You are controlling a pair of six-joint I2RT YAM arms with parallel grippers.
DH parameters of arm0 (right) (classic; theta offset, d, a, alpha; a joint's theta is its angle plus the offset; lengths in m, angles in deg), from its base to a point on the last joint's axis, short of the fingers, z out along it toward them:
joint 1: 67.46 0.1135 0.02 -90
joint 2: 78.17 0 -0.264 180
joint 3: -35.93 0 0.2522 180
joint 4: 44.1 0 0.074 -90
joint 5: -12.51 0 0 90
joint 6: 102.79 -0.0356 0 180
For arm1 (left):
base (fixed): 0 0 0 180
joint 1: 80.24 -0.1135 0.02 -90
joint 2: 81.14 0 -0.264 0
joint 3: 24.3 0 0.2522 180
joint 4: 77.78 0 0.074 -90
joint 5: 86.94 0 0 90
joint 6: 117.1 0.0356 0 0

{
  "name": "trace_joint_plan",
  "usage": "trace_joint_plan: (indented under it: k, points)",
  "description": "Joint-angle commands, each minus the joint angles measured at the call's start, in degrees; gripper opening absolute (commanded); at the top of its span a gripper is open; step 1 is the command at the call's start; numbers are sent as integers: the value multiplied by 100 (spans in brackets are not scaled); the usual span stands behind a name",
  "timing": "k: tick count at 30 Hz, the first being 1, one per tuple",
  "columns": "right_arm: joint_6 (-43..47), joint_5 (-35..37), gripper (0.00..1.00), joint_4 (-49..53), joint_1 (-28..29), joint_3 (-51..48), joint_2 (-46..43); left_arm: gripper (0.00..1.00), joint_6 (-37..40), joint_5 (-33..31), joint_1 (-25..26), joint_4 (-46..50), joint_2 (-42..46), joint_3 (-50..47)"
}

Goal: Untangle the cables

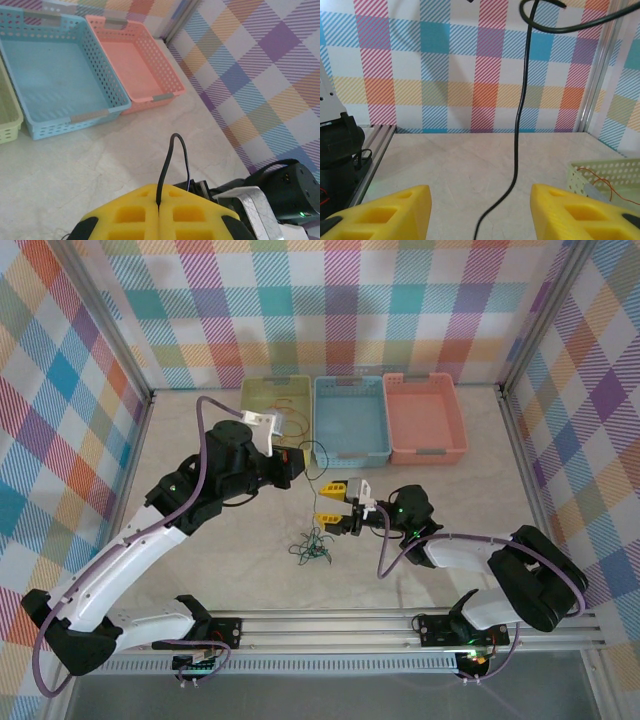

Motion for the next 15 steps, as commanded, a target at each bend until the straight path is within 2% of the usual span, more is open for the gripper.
trace_joint_plan:
  k: [1, 6, 15]
  points:
    - [-104, 194, 54, 39, 45, 200, 69, 0, -48, 455, 43, -12, -79, 196]
    - [-283, 470, 44, 139, 98, 439, 360, 0, -97, 811, 43, 79, -296, 527]
    - [-133, 1543, 28, 491, 89, 791, 1160, 0, -550, 1773, 64, 78, -391, 1173]
